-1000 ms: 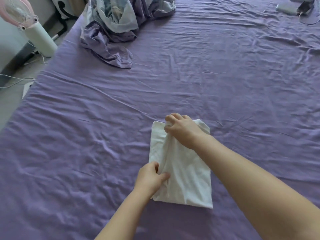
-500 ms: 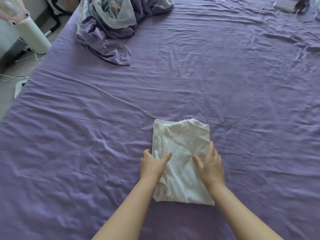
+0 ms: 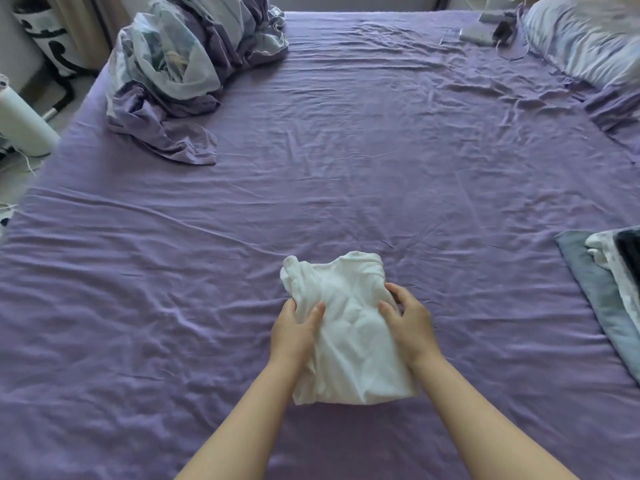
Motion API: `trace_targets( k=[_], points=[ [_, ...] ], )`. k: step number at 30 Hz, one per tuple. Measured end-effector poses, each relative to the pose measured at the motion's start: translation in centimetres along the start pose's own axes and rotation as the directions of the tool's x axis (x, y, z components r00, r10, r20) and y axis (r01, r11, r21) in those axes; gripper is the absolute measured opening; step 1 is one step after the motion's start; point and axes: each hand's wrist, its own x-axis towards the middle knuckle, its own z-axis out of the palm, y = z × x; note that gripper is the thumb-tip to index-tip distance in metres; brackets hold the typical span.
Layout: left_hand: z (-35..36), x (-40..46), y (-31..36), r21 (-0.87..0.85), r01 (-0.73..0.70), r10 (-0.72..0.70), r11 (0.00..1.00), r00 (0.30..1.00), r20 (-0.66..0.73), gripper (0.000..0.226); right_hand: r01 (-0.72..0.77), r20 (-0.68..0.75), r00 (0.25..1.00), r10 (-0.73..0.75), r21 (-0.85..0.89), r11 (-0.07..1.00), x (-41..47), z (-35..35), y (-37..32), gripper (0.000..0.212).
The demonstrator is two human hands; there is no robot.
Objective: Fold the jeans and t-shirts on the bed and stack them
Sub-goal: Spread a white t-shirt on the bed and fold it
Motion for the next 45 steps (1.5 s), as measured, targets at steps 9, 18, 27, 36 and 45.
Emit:
trace_targets(
  k=[9, 18, 27, 36, 45],
  points=[
    [9.8, -4.7, 8.5, -0.090, -0.129, 0.143, 0.987, 0.974, 0.176, 0.009, -0.304, -0.070, 0.940, 0.333, 0.264, 0.915, 0.9, -13.7, 0.7, 0.024],
    [27.0, -11.0, 13.5, -0.102, -0.196, 0.218, 0.975, 0.934, 0.284, 0.009, -0.030, -0.377, 0.923, 0.084, 0.147, 0.989, 1.6, -32.8, 5.1, 0.009],
    [46.5, -15.5, 13.7, -0.142, -0.135, 0.171, 0.981, 0.944, 0.282, 0.020, 0.110, -0.359, 0.930, -0.074, 0.081, 0.991, 6.3, -49.9, 13.7, 0.020],
    [55.5, -13.5, 12.0, -0.094, -0.114, 0.137, 0.989, 0.945, 0.298, 0.028, 0.105, -0.336, 0.940, -0.059, 0.121, 0.987, 11.4, -54.6, 20.3, 0.026],
    [58.2, -10.6, 9.6, 0.138, -0.147, 0.122, 0.979, 0.977, 0.174, 0.025, -0.150, -0.153, 0.975, 0.159, 0.066, 0.986, 14.0, -52.1, 26.2, 0.019]
  ],
)
